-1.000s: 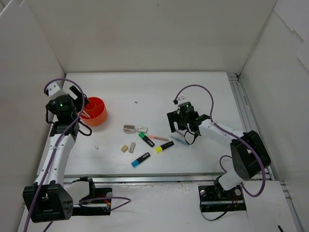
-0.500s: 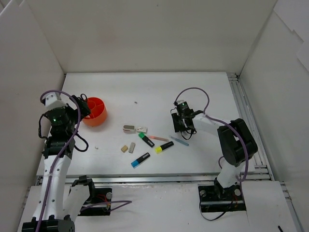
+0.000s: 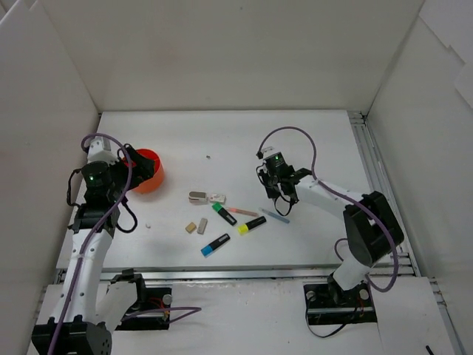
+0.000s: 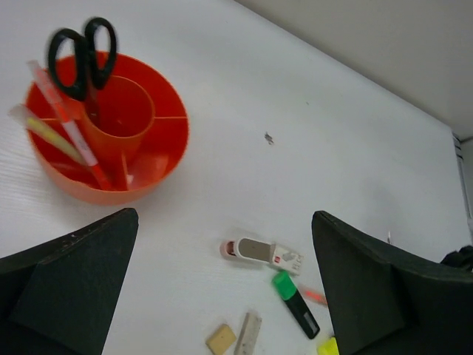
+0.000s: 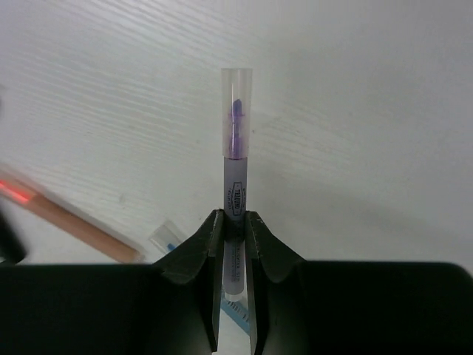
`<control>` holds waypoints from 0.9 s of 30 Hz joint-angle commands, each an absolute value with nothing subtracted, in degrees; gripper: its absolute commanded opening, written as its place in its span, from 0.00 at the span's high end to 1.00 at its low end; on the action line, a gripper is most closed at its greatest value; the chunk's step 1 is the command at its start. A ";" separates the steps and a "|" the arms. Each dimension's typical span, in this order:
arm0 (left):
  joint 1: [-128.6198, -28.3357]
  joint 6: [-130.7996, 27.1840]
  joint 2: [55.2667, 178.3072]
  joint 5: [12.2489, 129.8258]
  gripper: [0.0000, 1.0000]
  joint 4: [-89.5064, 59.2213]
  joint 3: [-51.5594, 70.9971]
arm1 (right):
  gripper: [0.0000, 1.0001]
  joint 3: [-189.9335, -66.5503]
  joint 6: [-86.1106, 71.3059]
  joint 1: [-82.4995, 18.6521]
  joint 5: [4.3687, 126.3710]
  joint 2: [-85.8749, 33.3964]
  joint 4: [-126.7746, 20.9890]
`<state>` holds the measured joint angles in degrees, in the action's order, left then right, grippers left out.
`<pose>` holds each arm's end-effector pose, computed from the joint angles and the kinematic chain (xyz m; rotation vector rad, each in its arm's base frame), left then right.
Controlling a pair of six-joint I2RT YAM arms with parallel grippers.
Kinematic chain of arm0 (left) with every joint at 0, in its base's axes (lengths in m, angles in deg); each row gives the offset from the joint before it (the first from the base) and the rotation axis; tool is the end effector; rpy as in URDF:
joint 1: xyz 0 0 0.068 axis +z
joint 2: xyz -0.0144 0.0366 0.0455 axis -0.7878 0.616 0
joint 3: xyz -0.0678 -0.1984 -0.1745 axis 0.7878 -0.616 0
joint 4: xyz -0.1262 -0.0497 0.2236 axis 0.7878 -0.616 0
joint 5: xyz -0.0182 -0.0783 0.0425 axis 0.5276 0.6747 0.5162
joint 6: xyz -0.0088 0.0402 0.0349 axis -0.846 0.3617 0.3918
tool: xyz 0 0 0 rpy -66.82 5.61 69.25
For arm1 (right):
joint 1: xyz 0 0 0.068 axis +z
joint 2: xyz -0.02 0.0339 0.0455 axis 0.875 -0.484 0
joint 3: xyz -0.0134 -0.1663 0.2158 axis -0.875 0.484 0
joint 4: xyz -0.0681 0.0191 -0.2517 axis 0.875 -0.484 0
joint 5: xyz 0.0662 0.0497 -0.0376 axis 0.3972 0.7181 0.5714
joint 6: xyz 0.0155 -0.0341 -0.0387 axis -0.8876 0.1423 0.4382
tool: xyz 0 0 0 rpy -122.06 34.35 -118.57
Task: Sort the stationery into containers
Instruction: Pick up the pen from the center of the board.
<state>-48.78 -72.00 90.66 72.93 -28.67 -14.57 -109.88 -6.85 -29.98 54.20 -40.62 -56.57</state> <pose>0.2006 0.0049 0.3434 -0.4229 1.7708 -0.5140 0.3056 0.1817 0.1980 -0.4685 2.2767 0.2598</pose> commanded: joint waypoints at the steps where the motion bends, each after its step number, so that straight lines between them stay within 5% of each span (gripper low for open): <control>1: -50.65 -75.02 93.93 83.95 0.00 -20.61 -14.98 | 1.00 -112.90 -1.82 -28.18 57.28 -31.49 -50.92; 8: -61.11 -78.55 102.02 86.07 0.00 -15.49 -12.27 | 1.00 -111.14 -3.22 -24.14 78.01 -28.48 -40.09; 20: -70.70 -84.70 108.52 77.99 0.00 -8.81 -12.18 | 1.00 -116.06 -10.17 -16.49 80.23 -33.75 -25.84; 23: -71.93 -84.70 109.58 76.93 0.06 -8.90 -11.65 | 1.00 -118.08 -10.43 -15.26 80.23 -35.07 -26.37; 26: -72.46 -84.79 110.28 76.75 0.24 -9.25 -11.21 | 1.00 -118.79 -11.13 -14.73 79.62 -35.68 -25.15; 27: -72.46 -84.79 110.37 76.75 0.37 -9.60 -10.86 | 1.00 -118.70 -11.57 -14.56 79.00 -35.77 -24.70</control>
